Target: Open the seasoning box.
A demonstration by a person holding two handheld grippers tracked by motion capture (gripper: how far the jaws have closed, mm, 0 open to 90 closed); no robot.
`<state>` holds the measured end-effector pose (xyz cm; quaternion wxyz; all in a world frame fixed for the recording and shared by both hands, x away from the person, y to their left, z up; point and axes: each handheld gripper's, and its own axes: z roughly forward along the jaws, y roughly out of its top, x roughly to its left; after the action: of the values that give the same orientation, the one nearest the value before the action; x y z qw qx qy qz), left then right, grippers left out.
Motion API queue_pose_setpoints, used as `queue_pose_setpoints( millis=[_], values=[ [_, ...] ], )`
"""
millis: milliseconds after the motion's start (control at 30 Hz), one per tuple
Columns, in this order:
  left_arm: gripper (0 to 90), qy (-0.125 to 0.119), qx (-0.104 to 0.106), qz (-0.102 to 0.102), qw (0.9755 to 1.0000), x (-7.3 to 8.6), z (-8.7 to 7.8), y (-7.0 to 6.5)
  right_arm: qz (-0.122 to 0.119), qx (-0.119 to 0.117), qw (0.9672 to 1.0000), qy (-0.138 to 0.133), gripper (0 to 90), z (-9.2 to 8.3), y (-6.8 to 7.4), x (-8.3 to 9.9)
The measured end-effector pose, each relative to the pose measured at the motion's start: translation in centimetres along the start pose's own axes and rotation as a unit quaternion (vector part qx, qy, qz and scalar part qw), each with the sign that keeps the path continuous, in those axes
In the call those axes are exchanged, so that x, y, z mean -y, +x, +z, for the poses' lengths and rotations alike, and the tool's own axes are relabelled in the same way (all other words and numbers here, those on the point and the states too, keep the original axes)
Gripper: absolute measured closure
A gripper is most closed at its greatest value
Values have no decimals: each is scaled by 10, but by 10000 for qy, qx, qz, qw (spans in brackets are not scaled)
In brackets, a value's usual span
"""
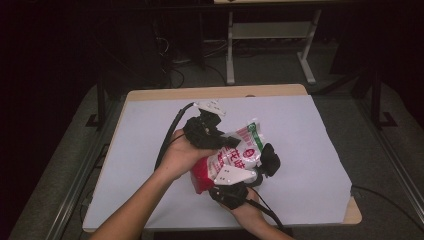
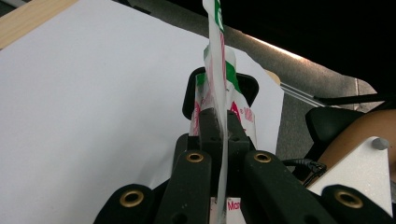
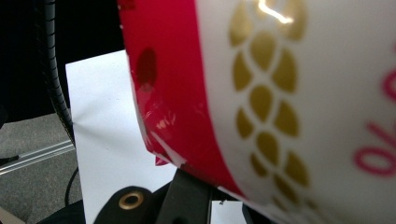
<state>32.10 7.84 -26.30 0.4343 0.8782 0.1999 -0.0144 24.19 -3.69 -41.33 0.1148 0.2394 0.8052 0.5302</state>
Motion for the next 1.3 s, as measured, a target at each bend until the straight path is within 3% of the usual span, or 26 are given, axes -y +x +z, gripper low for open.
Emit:
queue_pose_setpoints(
  millis=[600,1300],
  values=[
    [900,67,33,-20,10000,-3,4,0,212,-41,9998,-16,900,-1,-1,1],
    [900,66,115,-88,9999,-5,5,-2,281,-21,9996,-34,900,0,-3,1]
  ],
)
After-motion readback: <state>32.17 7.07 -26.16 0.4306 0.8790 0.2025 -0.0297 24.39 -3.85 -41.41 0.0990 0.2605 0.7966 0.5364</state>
